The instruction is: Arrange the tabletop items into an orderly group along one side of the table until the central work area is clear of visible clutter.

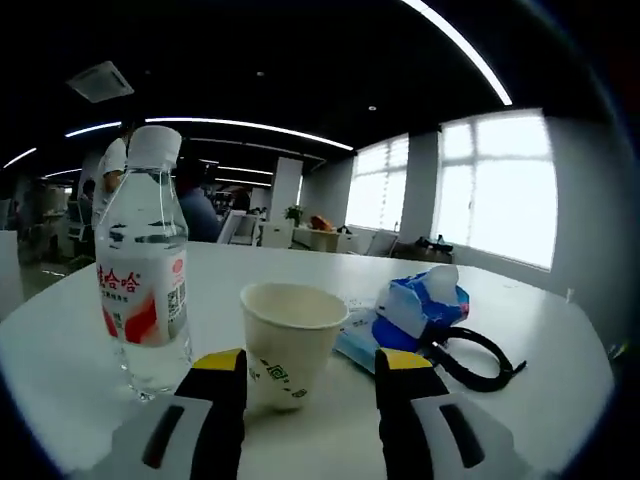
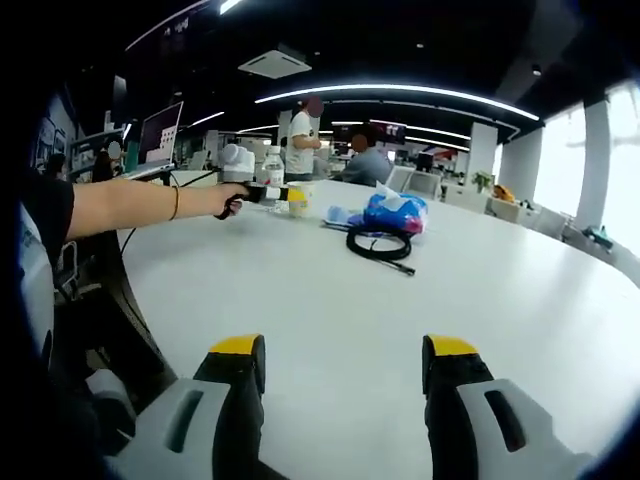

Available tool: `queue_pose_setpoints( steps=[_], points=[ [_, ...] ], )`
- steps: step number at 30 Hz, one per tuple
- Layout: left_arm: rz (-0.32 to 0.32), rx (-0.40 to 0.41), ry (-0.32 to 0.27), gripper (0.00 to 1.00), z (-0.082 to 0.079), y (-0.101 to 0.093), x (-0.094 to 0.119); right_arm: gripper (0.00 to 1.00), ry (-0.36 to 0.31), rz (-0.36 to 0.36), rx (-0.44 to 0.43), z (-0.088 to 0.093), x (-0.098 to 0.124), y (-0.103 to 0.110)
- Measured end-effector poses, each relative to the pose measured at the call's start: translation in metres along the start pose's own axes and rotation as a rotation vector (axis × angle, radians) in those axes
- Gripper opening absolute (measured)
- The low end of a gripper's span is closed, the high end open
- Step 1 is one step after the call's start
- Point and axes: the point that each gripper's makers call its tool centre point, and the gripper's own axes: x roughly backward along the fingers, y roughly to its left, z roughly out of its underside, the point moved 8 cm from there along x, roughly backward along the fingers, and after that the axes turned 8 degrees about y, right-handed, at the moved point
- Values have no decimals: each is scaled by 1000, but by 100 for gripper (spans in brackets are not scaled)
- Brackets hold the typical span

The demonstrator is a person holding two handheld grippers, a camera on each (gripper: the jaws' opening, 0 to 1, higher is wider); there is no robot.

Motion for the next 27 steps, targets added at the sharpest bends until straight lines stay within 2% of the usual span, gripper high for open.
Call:
queue_pose_setpoints(
  steps=[3, 9, 14, 19, 23, 27],
  points=[
    [7, -59, 47, 52, 2, -8, 5, 61, -6, 2, -3, -1, 1, -1],
    [59, -114, 48, 58, 0, -32, 21, 61, -17, 8, 3, -4, 8, -5],
    [89, -127, 48, 62, -2, -44, 32, 60, -25, 28, 12, -8, 15, -14],
    [79, -137, 77, 64, -6, -54, 43, 60, -34, 40, 14, -14, 19, -24],
    [105, -140, 125, 66, -1, -63, 51, 60, -44, 49, 34, -21, 22, -30],
    [113, -135, 147, 67, 1, -68, 57, 60, -29, 59, 71, -25, 21, -37]
  ],
)
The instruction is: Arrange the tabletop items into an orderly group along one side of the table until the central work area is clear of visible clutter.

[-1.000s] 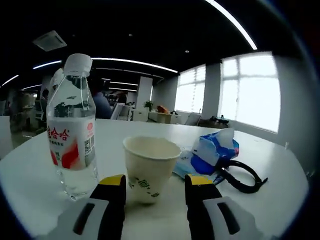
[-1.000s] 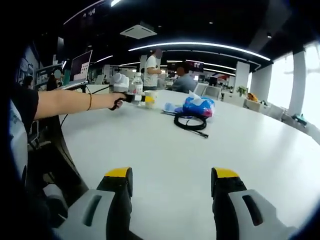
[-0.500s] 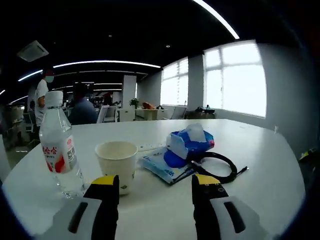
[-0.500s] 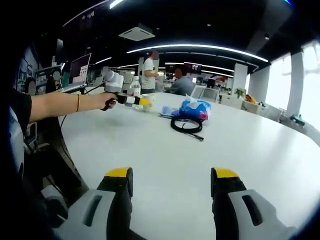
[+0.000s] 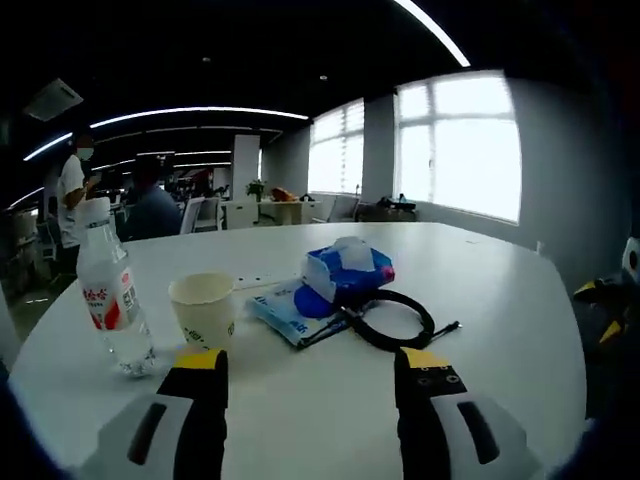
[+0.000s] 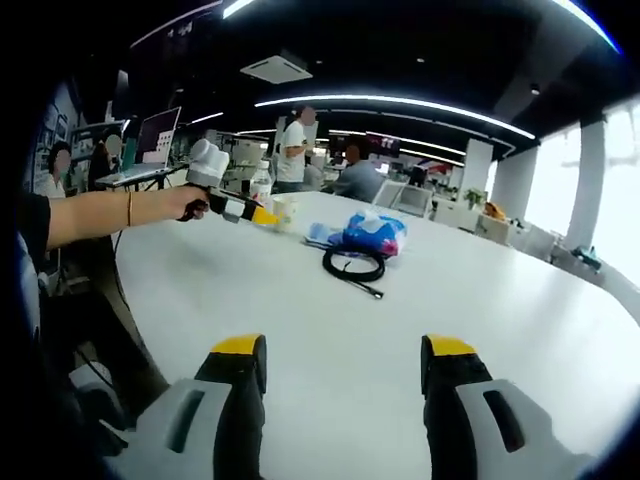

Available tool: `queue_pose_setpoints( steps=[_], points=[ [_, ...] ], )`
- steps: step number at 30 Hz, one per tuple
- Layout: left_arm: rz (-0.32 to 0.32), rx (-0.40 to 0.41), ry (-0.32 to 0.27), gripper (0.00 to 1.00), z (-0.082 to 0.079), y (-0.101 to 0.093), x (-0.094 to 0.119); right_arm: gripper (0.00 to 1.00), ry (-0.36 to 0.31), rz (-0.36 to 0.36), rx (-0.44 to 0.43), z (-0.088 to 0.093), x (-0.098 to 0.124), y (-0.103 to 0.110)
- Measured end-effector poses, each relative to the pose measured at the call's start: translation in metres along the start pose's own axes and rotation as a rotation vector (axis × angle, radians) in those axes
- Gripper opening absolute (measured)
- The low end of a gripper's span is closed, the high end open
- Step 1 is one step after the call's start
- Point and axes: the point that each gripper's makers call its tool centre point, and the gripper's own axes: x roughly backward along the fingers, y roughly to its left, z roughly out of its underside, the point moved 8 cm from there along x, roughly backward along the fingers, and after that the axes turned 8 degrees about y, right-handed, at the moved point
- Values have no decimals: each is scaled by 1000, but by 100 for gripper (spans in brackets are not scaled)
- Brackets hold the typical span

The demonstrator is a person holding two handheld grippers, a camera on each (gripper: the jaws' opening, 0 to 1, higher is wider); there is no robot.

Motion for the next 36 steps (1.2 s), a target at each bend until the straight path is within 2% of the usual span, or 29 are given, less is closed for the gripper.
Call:
queue_pose_setpoints(
  steps=[6, 11, 16, 20, 26, 36],
  points=[
    [5, -45, 6, 67, -1, -7, 8, 60, 12, -4, 24, -6, -3, -9],
    [8, -62, -8, 67, -7, -10, 16, 60, 22, -49, 28, -13, -9, -15],
    [7, -78, 64, 67, -1, -15, 15, 60, 47, -91, 24, -22, -17, -22],
    [26, -42, 82, 61, -2, -19, 15, 60, 32, -112, 3, -35, -21, -32],
    [32, -29, 93, 59, -6, -25, 14, 60, 76, -92, 52, -50, -33, -45],
    [31, -9, 128, 57, -6, -33, 7, 60, 149, -184, 59, -60, -63, -46]
  ],
)
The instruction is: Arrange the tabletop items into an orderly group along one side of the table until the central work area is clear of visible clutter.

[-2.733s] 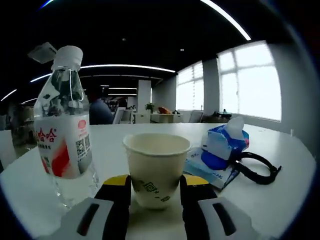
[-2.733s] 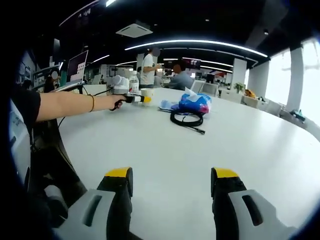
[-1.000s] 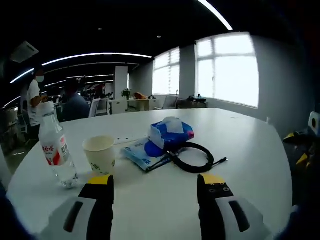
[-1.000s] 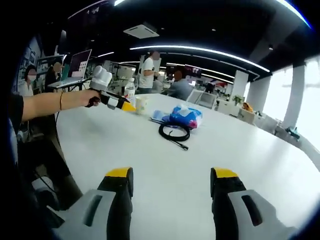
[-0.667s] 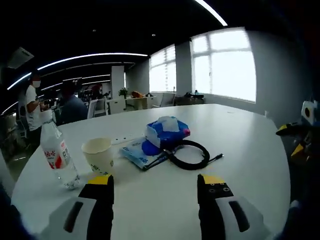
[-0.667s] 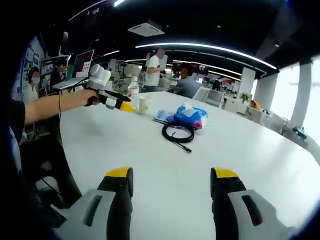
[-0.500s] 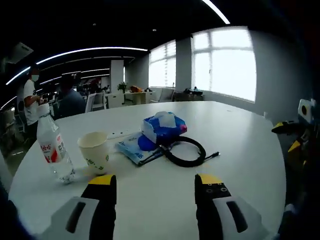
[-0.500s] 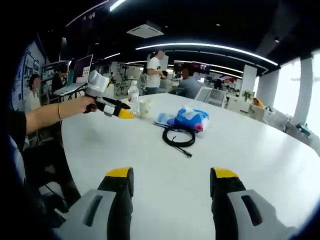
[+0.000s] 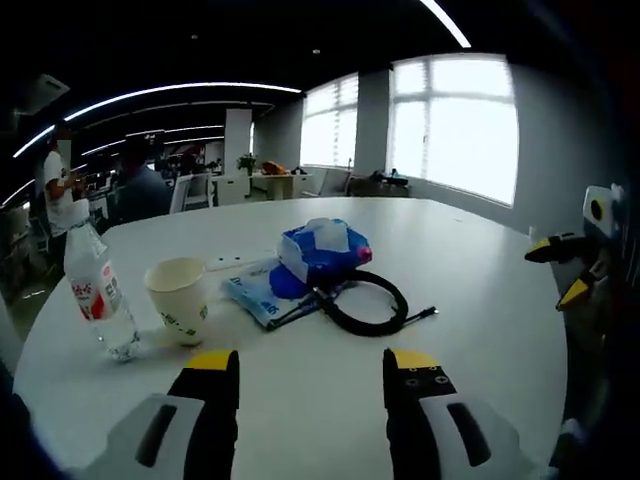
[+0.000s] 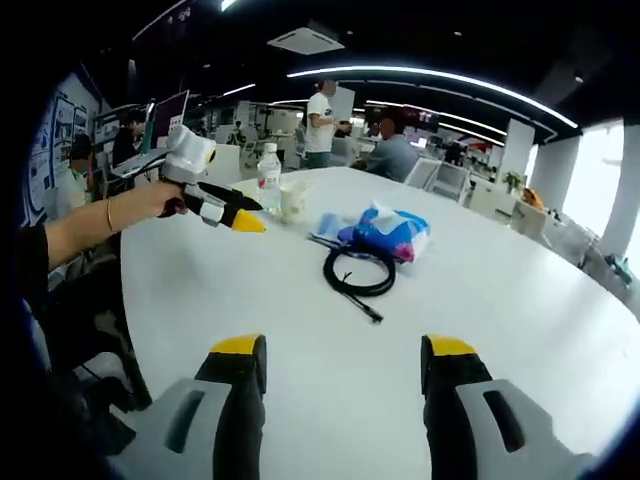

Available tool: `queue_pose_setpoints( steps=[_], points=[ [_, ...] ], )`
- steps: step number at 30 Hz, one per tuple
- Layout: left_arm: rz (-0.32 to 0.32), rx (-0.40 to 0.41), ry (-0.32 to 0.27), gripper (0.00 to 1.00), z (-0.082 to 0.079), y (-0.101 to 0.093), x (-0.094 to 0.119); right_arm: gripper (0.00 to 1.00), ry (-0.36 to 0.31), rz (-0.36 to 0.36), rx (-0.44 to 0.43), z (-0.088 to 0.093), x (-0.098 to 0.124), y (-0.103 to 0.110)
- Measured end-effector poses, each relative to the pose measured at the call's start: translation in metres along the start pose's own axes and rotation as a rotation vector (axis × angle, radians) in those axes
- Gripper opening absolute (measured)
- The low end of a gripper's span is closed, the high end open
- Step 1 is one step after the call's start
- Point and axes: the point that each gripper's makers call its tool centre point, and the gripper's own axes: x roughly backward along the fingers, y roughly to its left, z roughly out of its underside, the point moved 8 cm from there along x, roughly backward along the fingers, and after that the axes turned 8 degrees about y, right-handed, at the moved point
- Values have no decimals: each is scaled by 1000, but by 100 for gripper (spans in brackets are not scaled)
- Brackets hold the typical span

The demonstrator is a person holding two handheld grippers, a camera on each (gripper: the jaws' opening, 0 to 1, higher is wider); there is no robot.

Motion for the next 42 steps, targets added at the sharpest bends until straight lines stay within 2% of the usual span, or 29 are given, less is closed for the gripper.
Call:
queue_pose_setpoints(
  steps=[2, 6, 12, 16, 28, 38, 42],
  points=[
    [-19, 16, 17, 57, 0, -1, -2, 60, 7, -10, 0, -3, -4, -1],
    [-28, 27, 29, 57, -2, 2, -7, 59, -21, -42, -14, -16, -13, -5],
    [8, 57, 36, 54, -6, 4, -12, 59, -35, -55, -32, -28, -26, -13],
    [34, 70, 39, 51, -7, 4, -12, 59, -19, -70, -51, -30, -36, -16],
    [36, 32, 54, 49, -10, -3, -11, 58, 13, -72, -76, -35, -55, -26],
    [56, 21, 60, 49, -12, -15, -20, 57, 32, -43, -115, -35, -70, -34],
    [61, 45, 53, 47, -15, -17, -25, 57, 51, -47, -133, -35, -79, -37]
  ],
)
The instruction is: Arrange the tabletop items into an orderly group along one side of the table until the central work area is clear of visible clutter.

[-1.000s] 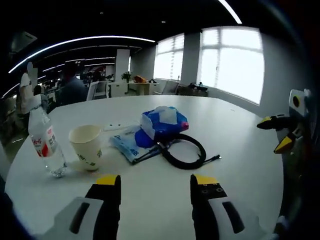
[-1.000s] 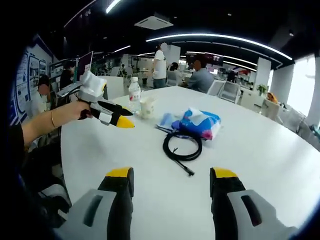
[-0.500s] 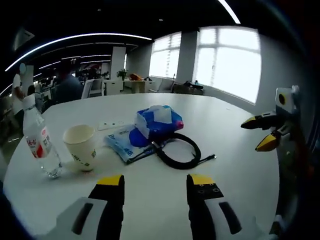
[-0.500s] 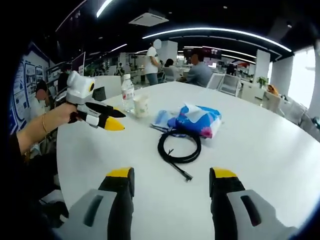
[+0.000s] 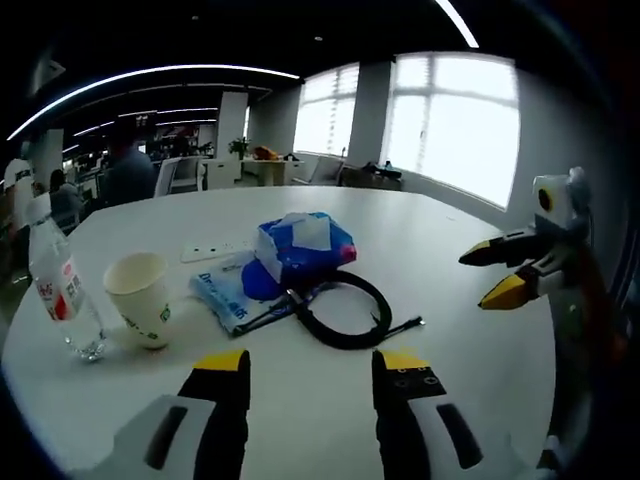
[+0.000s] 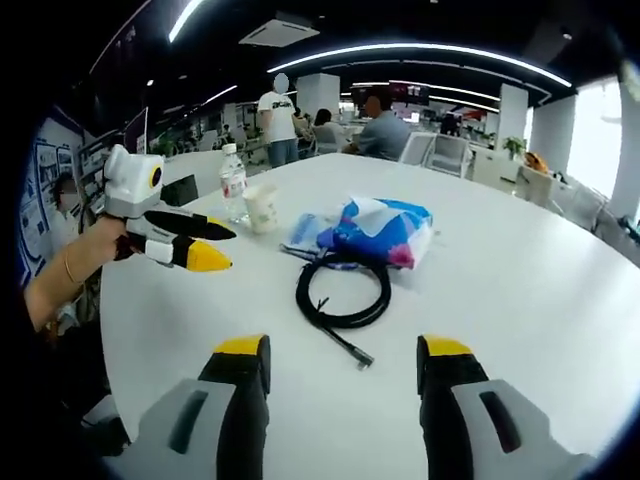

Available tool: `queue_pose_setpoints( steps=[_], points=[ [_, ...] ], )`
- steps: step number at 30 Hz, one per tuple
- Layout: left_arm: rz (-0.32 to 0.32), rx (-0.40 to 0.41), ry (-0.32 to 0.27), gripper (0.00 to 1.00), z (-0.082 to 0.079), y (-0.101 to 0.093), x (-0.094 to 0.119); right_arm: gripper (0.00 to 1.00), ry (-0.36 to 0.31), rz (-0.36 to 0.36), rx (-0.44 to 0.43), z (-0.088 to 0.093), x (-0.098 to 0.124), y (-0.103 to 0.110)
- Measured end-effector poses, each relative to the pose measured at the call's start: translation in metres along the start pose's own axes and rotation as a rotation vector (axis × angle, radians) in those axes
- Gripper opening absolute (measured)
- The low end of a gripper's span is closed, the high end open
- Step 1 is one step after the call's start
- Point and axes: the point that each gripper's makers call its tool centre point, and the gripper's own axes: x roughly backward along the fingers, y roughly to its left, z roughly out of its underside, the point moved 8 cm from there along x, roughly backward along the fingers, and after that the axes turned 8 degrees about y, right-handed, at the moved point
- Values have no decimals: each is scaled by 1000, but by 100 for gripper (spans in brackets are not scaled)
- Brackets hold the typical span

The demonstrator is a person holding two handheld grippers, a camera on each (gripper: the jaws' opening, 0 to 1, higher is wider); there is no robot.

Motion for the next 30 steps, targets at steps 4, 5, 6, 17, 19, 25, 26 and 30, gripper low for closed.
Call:
queue_pose_setpoints(
  steps=[4, 5, 6, 17, 19, 25, 26, 30],
  points=[
    [18, 32, -4, 47, -3, -2, -6, 56, 7, -2, -21, -1, -8, -2],
    [19, 41, -4, 47, -3, -3, -8, 56, 9, 13, -26, -1, -11, -3],
    [19, 44, -6, 47, -3, -3, -9, 56, 12, 36, -23, -1, -12, -5],
    [-4, 94, 18, 40, 4, 3, -28, 55, 13, 106, -73, -6, -37, -12],
    [-8, 90, 16, 40, 4, 4, -29, 54, 11, 117, -91, -6, -41, -14],
    [15, 140, 0, 38, 2, 10, -36, 54, 10, 135, -106, -7, -54, -19],
    [16, 140, 3, 38, 2, 10, -38, 54, 11, 133, -115, -6, -57, -20],
    [4, 141, 15, 38, 4, 11, -43, 54, 13, 138, -127, -3, -64, -19]
  ],
)
